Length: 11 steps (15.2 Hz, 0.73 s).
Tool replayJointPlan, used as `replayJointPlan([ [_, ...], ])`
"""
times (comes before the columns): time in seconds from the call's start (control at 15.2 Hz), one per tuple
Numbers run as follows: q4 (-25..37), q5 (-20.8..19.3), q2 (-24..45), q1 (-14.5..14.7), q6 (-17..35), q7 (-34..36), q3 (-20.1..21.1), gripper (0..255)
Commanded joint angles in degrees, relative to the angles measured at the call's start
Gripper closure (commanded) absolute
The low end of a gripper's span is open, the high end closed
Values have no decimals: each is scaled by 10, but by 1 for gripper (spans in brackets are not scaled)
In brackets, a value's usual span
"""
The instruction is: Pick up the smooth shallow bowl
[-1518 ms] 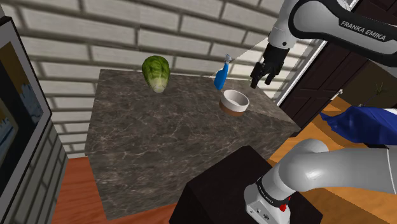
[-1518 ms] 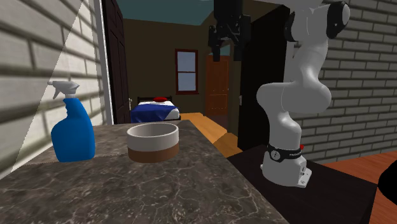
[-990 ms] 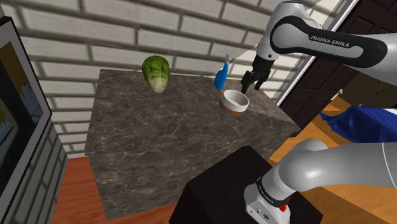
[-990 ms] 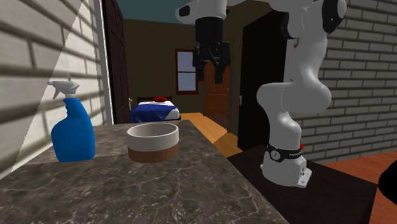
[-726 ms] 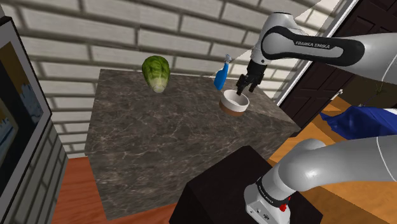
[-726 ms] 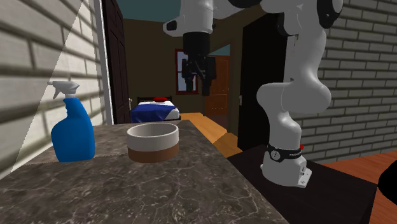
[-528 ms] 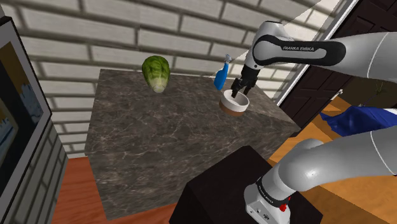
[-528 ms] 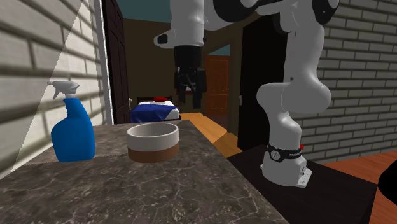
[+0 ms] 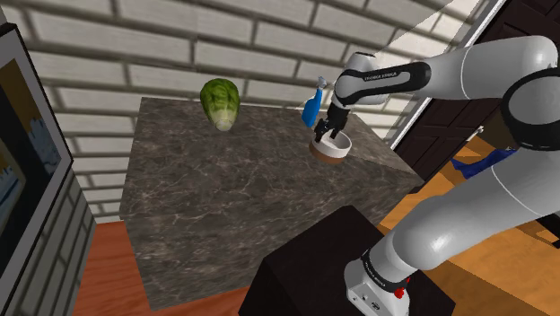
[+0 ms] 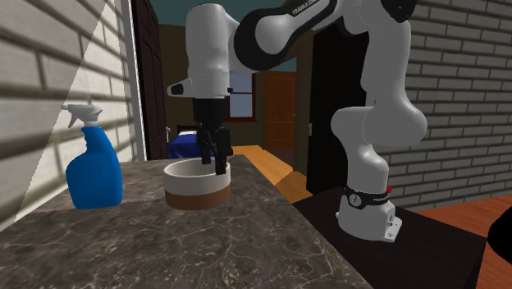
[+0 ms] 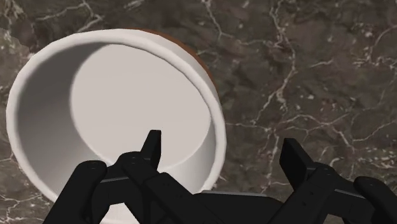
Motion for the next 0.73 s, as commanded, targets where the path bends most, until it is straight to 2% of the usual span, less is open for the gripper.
replayJointPlan([
  [0.0,0,7,18,2,20,-6,-3,0],
  [0.4,-24,15,49,2,73,-13,-6,0],
  [0.53,-24,15,49,2,73,-13,-6,0],
  [0.59,-24,15,49,2,73,-13,-6,255],
  [0.66,-24,15,48,2,73,-13,-6,255],
])
